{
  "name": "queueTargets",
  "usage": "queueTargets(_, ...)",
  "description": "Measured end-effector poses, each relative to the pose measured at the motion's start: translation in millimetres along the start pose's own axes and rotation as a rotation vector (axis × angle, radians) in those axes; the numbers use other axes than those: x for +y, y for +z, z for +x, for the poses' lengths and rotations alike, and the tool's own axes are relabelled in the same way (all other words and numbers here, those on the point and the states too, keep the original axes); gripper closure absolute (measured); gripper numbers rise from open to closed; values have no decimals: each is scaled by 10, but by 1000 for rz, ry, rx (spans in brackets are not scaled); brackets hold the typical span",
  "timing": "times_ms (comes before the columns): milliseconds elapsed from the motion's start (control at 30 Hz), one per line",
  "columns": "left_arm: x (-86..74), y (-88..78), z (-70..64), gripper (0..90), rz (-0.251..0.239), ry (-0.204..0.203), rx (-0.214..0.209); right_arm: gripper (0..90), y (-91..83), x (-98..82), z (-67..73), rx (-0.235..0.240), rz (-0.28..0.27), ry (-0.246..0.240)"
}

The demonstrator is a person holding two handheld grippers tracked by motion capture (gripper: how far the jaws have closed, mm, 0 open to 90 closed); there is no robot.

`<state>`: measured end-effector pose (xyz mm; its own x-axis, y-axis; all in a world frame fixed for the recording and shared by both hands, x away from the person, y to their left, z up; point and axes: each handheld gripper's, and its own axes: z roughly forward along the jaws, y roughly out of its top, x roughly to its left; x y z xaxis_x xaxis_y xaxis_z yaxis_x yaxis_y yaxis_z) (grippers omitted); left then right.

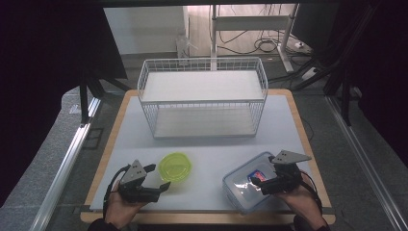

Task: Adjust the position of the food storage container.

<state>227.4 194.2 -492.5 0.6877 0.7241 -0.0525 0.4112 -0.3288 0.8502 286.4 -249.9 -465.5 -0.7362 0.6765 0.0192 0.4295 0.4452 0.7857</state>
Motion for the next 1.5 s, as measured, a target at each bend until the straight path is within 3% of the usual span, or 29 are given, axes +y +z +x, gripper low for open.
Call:
queueTargets(67,50,10,-32,315,-14,-5,-8,4,-5,3,-4,-1,-1,7)
queueTargets(133,108,37,-58,505,-22,-16,-28,5,-2,0,-14,-2,8,12)
queueTargets(167,130,53,-68,505,-20,-13,-39,5,-2,0,-14,-2,8,12)
queueTargets(233,170,113,-104,627,-7,5,-50,18,-1,0,-16,-20,10,4)
queueTargets(267,182,146,-119,753,-2,14,-53,29,-13,5,-9,-35,4,-12)
queueTargets(300,193,178,-133,753,2,16,-60,29,-13,5,-9,-35,4,-12)
queueTargets(400,237,246,-185,900,3,25,-74,38,-26,19,6,-41,-14,-19)
queueTargets(500,292,324,-223,900,17,31,-74,40,-24,20,8,-39,-13,-20)
queueTargets(700,333,546,-178,900,75,9,-73,52,6,5,10,-49,20,-36)
queueTargets(833,339,631,-163,900,89,0,-65,66,-7,5,-4,-62,12,-29)
queueTargets(933,321,659,-147,900,96,-5,-66,70,-18,8,-1,-62,9,-30)
queueTargets(1200,326,637,-166,900,107,34,-30,77,-16,3,0,-69,19,-42)
queueTargets(1233,327,618,-159,900,108,36,-3,78,-15,3,1,-70,16,-40)
queueTargets(1300,317,568,-100,900,120,56,108,84,-21,3,0,-73,18,-40)
queueTargets(1367,263,507,61,900,90,-56,40,88,-20,1,-3,-73,20,-41)
queueTargets(1400,249,478,104,900,81,-76,47,88,-18,0,-6,-75,22,-43)
queueTargets(1433,252,465,114,900,88,-71,62,89,-11,-1,-9,-77,24,-43)
queueTargets(1500,289,432,98,900,41,-87,17,89,-5,-3,-13,-77,26,-40)
